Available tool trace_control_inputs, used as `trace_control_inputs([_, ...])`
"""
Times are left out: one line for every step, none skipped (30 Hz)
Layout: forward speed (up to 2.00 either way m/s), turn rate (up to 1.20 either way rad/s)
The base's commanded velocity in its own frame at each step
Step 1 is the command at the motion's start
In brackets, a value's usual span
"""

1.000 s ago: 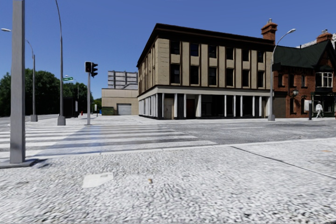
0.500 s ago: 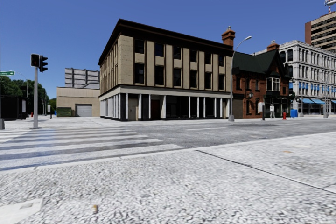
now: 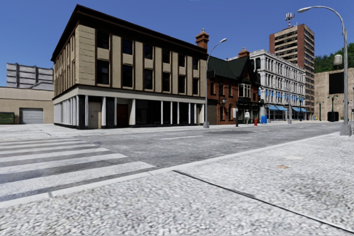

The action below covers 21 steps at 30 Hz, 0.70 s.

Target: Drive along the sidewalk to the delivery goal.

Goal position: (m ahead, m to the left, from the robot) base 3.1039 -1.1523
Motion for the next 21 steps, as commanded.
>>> trace_control_inputs([2.0, -1.2])
trace_control_inputs([2.0, -1.2])
trace_control_inputs([2.0, -1.2])
trace_control_inputs([2.0, -1.2])
trace_control_inputs([2.0, -1.2])
trace_control_inputs([2.0, -1.2])
trace_control_inputs([2.0, -1.2])
trace_control_inputs([2.0, -1.2])
trace_control_inputs([2.0, -1.2])
trace_control_inputs([2.0, -1.2])
trace_control_inputs([2.0, -1.2])
trace_control_inputs([2.0, -1.2])
trace_control_inputs([2.0, -0.81])
trace_control_inputs([2.0, 0.0])
trace_control_inputs([2.0, 0.0])
trace_control_inputs([2.0, 0.0])
trace_control_inputs([2.0, 0.0])
trace_control_inputs([2.0, 0.0])
trace_control_inputs([2.0, 0.0])
trace_control_inputs([2.0, 0.0])
trace_control_inputs([2.0, 0.0])
